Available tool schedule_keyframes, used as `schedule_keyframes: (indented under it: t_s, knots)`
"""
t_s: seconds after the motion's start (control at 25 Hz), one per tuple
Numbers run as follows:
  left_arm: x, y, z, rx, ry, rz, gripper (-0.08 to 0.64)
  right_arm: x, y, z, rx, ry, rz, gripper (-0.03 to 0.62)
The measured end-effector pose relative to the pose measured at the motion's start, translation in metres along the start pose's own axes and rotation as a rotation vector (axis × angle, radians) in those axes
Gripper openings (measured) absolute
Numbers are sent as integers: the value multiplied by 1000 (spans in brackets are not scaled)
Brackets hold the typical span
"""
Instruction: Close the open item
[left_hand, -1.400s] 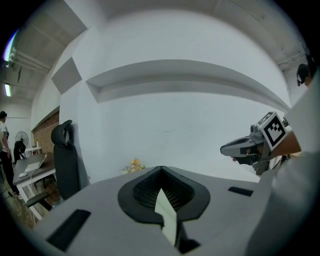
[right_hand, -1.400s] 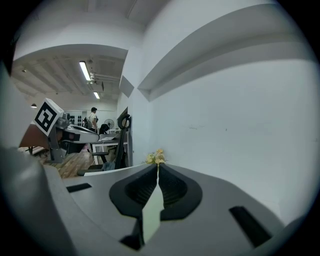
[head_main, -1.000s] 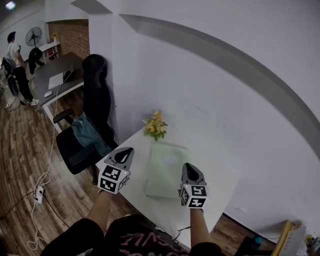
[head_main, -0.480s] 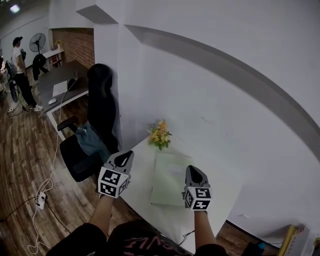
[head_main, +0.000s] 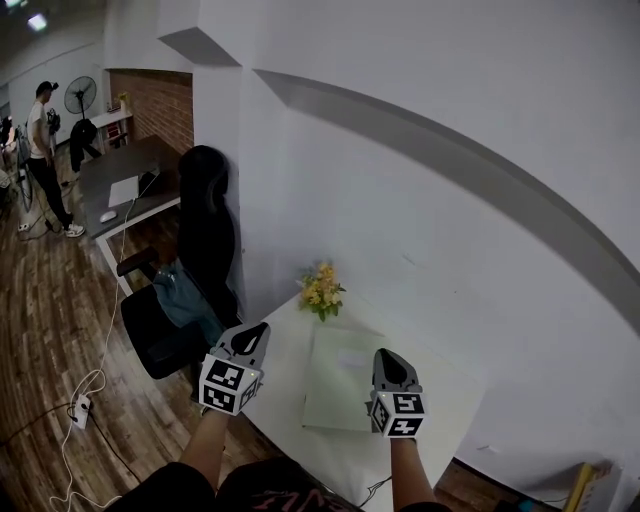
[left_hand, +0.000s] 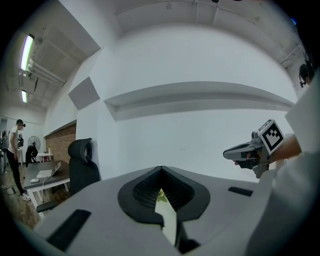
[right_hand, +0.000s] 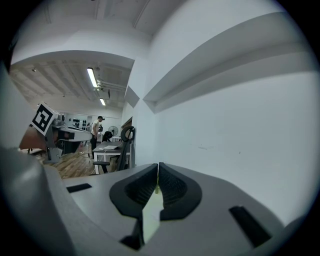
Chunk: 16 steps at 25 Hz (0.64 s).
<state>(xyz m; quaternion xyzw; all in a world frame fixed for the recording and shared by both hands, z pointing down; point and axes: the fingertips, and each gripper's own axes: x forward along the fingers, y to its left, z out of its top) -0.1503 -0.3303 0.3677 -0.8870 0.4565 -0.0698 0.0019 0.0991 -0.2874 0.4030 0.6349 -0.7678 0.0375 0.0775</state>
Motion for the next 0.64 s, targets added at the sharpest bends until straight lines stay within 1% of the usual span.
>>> schedule_keyframes:
  t_s: [0.24,0.64]
  knots:
    - [-2,0,2,-7,-11,8,14,0,-1,5,-8,-3,7,25]
    - [-10,2,-11,-25,1,22,14,0,7,-4,-14,19,26,25]
